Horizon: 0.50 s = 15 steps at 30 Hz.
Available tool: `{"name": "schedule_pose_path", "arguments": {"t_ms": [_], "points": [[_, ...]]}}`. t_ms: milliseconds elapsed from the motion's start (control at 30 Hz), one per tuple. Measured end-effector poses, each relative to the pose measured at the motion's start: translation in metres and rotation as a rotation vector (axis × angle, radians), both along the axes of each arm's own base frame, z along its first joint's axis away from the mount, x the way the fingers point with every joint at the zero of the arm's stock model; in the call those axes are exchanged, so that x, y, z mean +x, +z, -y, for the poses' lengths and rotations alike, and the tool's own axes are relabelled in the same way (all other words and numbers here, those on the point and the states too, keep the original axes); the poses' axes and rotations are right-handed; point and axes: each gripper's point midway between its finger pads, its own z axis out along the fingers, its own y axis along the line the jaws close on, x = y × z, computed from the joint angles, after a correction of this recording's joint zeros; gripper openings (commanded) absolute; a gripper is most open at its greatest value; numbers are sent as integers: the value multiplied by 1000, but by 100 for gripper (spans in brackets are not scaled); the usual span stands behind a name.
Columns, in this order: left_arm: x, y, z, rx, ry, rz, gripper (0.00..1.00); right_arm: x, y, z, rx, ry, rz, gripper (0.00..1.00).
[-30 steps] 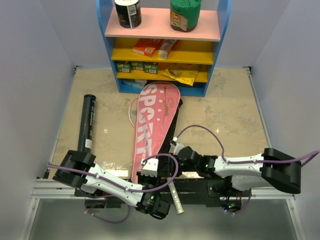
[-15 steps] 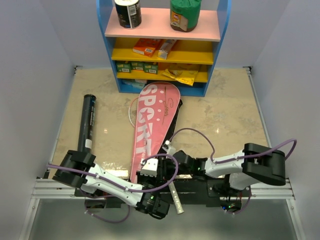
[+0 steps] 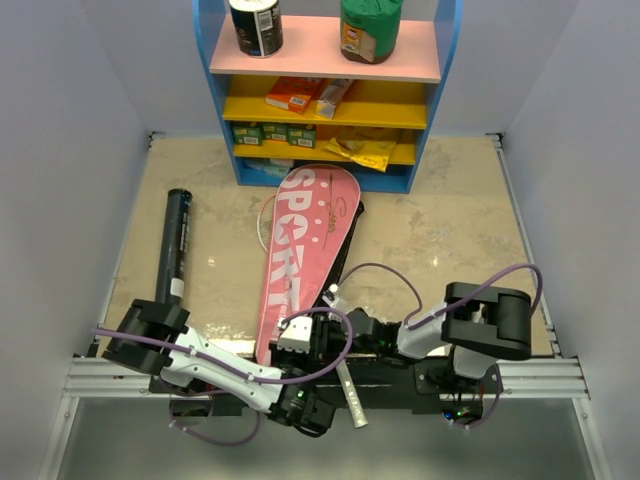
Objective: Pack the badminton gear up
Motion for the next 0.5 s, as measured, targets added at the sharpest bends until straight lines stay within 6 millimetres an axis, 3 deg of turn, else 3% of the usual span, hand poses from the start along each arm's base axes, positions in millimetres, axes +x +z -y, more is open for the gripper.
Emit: {"name": "schedule_pose_path", "arguments": {"t_ms": [500], "points": [[0, -4, -5, -30, 4, -23, 0, 11, -15, -19, 118, -58, -22, 32]]}}
